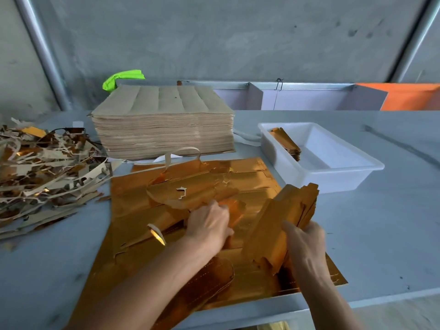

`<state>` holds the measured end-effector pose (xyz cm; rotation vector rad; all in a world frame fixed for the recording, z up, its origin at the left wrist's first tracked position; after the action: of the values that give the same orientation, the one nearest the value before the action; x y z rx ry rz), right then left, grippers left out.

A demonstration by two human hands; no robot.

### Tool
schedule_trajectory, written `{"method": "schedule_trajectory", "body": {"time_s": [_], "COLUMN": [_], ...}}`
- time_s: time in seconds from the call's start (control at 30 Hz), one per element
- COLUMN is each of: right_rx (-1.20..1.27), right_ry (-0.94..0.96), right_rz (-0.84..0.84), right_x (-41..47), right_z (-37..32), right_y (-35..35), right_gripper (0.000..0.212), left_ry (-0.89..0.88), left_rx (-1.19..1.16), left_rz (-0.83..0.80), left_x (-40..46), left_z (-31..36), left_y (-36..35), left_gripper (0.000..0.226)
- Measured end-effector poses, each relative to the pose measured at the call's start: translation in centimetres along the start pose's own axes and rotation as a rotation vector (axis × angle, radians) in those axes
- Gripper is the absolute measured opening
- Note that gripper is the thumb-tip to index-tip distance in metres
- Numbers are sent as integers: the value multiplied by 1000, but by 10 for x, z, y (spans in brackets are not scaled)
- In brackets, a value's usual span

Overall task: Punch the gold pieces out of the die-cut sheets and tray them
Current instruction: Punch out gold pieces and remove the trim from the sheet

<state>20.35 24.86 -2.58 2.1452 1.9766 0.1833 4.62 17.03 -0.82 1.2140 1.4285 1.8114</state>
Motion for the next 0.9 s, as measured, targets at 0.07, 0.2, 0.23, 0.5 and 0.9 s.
{"method": "schedule_trajectory", "body": {"time_s": [0.07,0.2,0.23,0.5,0.9], "right_rx": [-4,-51,-81,111,248], "right_ry": [21,147,191,105,-112], "right_rz": [4,-12,-22,-264,-168], "right_x": [2,1,-2,-26,-20], "right_z": [2,-7,-11,-18,1], "right_y": [0,-11,-16,-41,-25], "right_gripper": [24,35,38,25,17], "left_ry": [0,-66,-76,-246,-260], "left_rx": [-42,-144,-173,-410,-453], "left_rz": [17,248,319,543,328], "left_x": [0,-7,-9,-29,-38], "left_z": [-9,-10,-7,32,5], "left_y": [-2,21,30,39,17], "left_gripper": [33,17,14,10,42]}}
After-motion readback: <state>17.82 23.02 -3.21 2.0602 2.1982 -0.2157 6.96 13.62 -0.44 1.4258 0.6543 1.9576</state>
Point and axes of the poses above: each hand's wrist, its own x-axis towards the middle knuckle, its own y-axis out of the back of the hand, z = x × y, the point moved 5 cm from there along x, towards the middle knuckle, and after that the axes turned 14 degrees about z, right-handed, at the moved point
